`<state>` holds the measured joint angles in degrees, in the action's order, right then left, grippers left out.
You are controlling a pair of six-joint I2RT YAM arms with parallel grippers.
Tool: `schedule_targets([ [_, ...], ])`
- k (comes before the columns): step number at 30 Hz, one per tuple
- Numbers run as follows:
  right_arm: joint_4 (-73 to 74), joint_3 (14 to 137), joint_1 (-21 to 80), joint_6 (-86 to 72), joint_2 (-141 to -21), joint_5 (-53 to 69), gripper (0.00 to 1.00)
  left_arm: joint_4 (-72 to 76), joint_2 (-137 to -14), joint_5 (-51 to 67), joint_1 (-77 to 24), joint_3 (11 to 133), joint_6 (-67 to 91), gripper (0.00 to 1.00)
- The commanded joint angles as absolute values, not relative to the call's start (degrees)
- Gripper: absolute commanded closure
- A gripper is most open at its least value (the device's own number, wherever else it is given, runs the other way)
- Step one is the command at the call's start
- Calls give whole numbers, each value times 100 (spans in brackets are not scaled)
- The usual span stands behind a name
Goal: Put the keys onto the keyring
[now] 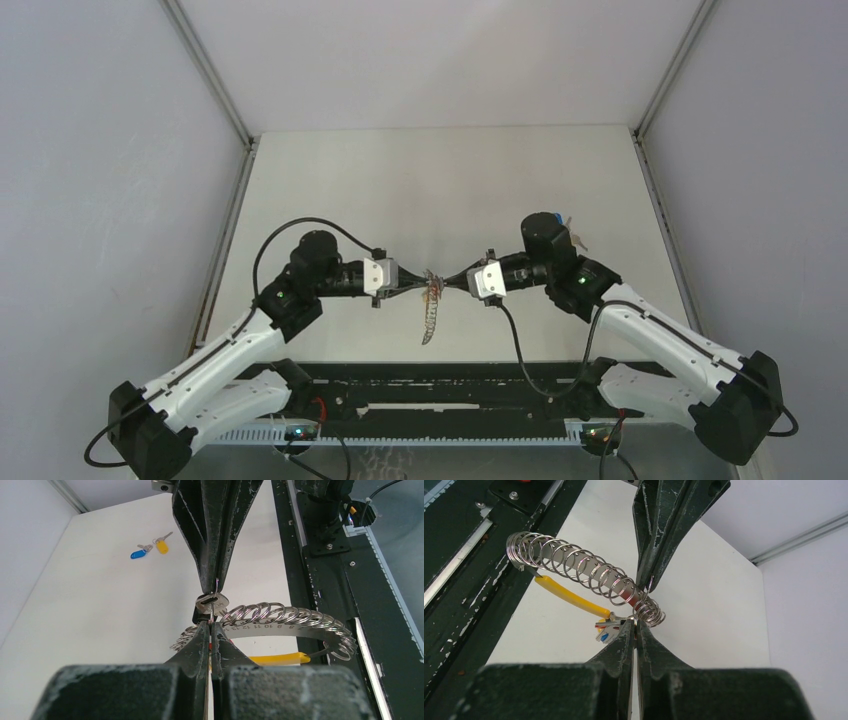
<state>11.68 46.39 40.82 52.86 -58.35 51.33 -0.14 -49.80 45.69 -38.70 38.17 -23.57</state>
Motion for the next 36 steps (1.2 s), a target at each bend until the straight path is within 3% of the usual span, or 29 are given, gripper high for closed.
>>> schedule_targets([
  [1, 1099, 4835, 4227, 5461, -5918, 5030, 100, 152, -4868, 4783, -3858, 4069, -2546, 100],
  [20, 1021, 4924, 4565, 5141, -5845, 4276, 100, 6, -4944, 4719, -3882, 4085, -2718, 100],
  [36, 903, 4931, 4820, 4794, -5765, 3731, 100, -266, -4755, 3800, -4199, 4092, -2979, 100],
])
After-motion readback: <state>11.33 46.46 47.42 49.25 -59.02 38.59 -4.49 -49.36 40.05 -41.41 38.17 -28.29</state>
